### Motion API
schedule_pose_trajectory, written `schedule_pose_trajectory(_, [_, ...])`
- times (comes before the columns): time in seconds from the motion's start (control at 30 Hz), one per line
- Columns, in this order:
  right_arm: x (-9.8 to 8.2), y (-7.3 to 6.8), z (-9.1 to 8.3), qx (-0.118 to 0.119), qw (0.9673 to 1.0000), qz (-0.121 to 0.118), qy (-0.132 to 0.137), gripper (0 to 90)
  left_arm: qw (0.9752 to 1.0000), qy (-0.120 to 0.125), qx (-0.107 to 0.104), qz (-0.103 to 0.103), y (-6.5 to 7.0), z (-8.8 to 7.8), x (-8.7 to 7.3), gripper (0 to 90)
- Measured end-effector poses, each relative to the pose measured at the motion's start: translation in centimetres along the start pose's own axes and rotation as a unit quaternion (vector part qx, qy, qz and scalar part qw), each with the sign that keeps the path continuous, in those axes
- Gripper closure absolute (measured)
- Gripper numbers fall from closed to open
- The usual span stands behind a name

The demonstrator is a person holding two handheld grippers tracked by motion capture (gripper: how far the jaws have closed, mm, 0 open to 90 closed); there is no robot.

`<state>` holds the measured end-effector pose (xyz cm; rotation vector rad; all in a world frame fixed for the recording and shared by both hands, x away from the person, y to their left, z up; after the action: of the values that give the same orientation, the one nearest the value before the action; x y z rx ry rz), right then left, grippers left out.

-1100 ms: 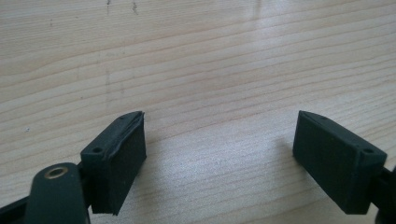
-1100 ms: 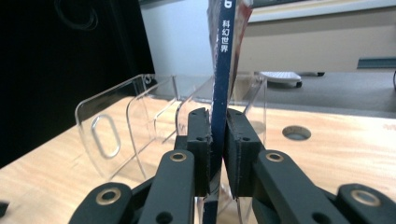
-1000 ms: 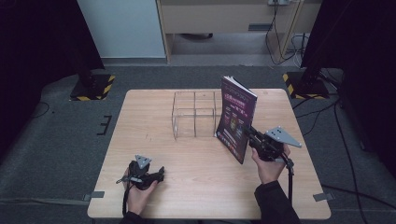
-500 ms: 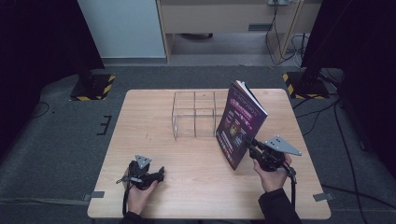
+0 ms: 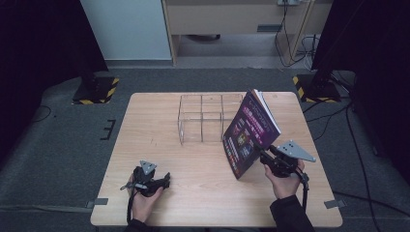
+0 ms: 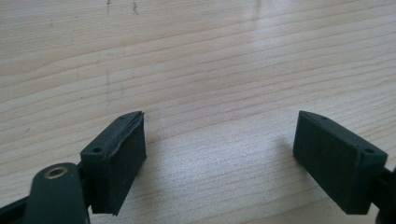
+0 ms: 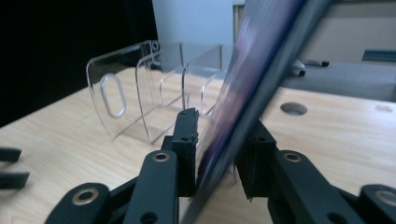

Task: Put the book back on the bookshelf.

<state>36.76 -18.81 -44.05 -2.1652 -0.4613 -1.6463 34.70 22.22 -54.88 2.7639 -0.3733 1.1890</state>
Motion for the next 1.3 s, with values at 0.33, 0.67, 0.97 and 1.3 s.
schedule_pose_trajectory(0.33, [3.1,0.0,0.5,-0.012,0.9998,0.004,0.017,68.4,1.0000,0.000,0.000,0.000,0.0,0.0,0.0,16.1])
schedule_pose_trajectory(0.67, [3.6,-0.5,1.1,-0.023,0.9984,0.052,0.006,82.0,1.0000,0.000,0.000,0.000,0.0,0.0,0.0,16.2])
schedule_pose_trajectory(0.97, [4.5,-1.9,1.3,-0.019,0.9987,0.047,0.005,84.3,1.0000,0.000,0.000,0.000,0.0,0.0,0.0,16.1])
schedule_pose_trajectory(1.3, [6.9,-2.2,2.0,-0.027,0.9990,0.030,0.017,84.4,1.0000,0.000,0.000,0.000,0.0,0.0,0.0,16.2])
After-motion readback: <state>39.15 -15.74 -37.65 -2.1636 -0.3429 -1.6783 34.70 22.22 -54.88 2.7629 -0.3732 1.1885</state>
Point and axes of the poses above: each handheld gripper's, and its own axes: z roughly forward along the jaws, x roughly out of its top, y roughly to its right, the point moved 2 cm from there along z, roughly forward along the jaws, and after that the axes turned 1 degree about -x, right-handed, at the moved point
